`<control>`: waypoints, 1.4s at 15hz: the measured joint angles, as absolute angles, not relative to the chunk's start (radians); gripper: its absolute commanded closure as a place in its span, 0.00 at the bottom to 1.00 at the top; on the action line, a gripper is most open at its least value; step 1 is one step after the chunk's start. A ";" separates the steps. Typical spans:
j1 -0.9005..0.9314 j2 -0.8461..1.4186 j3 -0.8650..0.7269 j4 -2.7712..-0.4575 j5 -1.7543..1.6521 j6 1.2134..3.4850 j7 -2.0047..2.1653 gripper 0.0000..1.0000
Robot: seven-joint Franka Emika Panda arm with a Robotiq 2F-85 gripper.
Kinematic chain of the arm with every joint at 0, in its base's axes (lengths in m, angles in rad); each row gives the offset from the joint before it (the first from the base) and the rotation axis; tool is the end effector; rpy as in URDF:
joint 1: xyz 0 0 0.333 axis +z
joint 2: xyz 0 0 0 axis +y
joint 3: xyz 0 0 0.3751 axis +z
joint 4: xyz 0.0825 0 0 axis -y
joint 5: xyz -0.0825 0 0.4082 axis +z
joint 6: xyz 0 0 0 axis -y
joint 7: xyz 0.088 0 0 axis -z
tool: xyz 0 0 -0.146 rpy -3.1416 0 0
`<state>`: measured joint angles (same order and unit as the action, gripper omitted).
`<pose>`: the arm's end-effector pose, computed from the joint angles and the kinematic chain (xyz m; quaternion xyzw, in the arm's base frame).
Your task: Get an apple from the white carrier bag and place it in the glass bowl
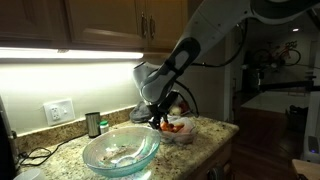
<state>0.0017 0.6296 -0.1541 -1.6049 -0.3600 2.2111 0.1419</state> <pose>0.7382 -0.1208 0.2629 0.9820 -0.0223 -0.0119 0.1871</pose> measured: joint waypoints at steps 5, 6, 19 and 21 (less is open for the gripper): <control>0.010 0.589 -0.163 -1.606 -0.381 2.204 0.144 0.57; 0.010 0.580 -0.164 -1.608 -0.382 2.201 0.144 0.57; 0.040 0.480 -0.162 -1.661 -0.427 2.197 0.144 0.57; 0.040 0.469 -0.152 -1.663 -0.427 2.199 0.143 0.57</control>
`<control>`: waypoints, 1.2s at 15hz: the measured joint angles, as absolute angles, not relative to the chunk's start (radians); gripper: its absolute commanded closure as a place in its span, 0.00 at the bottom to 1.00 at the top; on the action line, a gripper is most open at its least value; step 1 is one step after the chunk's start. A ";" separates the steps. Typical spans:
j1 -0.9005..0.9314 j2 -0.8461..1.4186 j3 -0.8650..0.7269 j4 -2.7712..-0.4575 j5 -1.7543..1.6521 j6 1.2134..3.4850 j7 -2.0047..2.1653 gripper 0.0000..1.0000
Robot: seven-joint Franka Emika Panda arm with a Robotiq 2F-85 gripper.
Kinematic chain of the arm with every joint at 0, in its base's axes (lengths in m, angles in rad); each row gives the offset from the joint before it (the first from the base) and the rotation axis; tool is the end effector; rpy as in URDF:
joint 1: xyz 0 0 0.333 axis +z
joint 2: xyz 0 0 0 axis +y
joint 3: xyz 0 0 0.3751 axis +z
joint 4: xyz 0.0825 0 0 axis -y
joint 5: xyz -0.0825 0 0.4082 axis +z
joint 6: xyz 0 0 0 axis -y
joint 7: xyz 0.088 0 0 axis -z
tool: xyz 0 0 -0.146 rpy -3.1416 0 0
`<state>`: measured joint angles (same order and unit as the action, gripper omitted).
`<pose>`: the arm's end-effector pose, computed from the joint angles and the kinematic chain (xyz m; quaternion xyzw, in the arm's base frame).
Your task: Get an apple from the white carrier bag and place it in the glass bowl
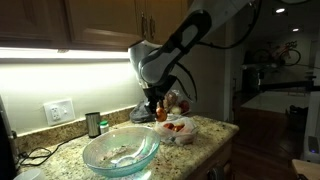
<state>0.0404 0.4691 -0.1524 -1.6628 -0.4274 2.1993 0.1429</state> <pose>0.7275 -0.0962 0.3535 0.9773 0.0032 0.0361 0.2086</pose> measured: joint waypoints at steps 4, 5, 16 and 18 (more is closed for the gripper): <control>0.047 0.449 -0.129 -1.663 -0.427 2.210 0.140 0.57; 0.050 0.446 -0.123 -1.663 -0.427 2.214 0.138 0.57; 0.040 0.438 -0.043 -1.663 -0.314 2.237 -0.086 0.57; 0.031 0.438 -0.027 -1.663 -0.271 2.237 -0.163 0.57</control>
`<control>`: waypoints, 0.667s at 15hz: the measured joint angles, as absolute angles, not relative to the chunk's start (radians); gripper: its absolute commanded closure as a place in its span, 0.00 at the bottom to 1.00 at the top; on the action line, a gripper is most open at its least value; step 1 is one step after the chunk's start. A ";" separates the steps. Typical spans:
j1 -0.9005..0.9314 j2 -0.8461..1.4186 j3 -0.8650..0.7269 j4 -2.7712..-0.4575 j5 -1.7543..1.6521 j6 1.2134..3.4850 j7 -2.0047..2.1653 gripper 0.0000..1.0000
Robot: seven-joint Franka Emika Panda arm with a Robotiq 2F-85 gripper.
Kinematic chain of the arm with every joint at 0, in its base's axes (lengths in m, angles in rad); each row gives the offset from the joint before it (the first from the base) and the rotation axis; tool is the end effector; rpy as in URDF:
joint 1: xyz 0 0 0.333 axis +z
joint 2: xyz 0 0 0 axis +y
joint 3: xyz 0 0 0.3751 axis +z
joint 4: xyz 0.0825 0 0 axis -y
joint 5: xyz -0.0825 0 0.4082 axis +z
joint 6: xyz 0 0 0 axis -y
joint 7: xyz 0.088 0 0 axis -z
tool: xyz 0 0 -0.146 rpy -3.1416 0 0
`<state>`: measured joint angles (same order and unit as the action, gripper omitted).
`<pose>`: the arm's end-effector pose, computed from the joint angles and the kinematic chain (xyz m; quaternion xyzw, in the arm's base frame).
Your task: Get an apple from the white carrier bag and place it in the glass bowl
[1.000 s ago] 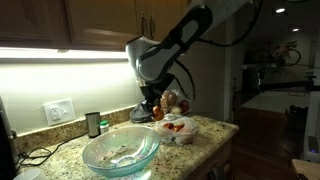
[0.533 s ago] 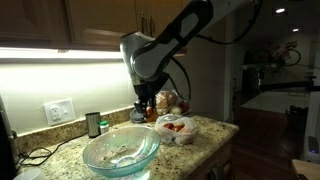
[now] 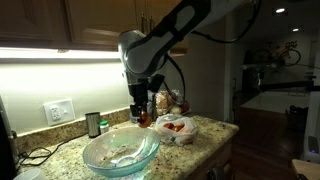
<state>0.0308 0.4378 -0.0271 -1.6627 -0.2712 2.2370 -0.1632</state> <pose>0.7359 -0.0111 0.3722 0.9778 0.1598 0.0578 0.1223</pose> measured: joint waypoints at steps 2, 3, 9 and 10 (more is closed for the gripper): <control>0.020 0.438 -0.013 -1.663 -0.236 2.237 -0.236 0.57; 0.015 0.438 -0.007 -1.663 -0.223 2.237 -0.267 0.57; -0.011 0.452 0.019 -1.658 -0.178 2.242 -0.436 0.57; -0.017 0.460 0.028 -1.652 -0.168 2.246 -0.469 0.57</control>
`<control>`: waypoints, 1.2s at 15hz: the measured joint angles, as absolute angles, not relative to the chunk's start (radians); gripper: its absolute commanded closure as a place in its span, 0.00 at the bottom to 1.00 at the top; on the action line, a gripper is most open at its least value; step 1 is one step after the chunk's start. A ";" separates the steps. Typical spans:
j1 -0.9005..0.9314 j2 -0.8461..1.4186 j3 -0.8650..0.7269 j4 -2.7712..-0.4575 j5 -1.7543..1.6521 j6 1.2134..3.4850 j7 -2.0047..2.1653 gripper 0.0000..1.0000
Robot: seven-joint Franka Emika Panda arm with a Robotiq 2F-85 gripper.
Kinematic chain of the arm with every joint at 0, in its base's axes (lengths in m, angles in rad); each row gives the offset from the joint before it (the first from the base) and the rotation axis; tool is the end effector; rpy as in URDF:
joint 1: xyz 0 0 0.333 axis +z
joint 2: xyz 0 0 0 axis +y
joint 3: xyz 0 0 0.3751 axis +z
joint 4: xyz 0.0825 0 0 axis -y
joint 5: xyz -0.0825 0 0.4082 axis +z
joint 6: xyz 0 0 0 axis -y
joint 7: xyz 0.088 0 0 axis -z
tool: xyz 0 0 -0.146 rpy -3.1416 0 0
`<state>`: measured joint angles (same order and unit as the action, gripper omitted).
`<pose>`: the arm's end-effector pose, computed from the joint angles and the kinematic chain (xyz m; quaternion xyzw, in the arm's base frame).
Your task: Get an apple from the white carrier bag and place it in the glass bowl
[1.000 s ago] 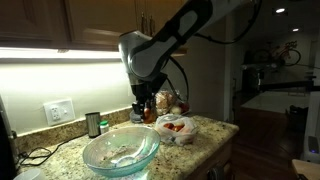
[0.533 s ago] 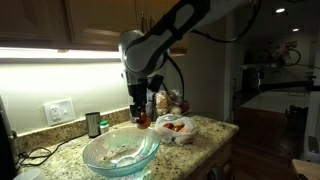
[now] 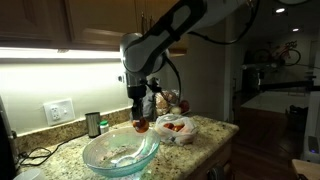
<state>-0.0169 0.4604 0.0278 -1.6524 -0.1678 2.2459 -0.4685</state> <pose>0.7399 -0.0043 0.3602 0.9554 0.2809 0.0506 0.0762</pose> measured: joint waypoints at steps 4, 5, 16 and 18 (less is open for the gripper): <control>-0.032 0.506 0.060 -1.606 -0.141 2.250 -0.573 0.57; -0.033 0.520 0.065 -1.590 -0.135 2.250 -0.594 0.57; -0.074 0.709 0.139 -1.340 -0.008 2.154 -0.865 0.57; -0.074 0.743 0.146 -1.285 0.008 2.089 -0.893 0.57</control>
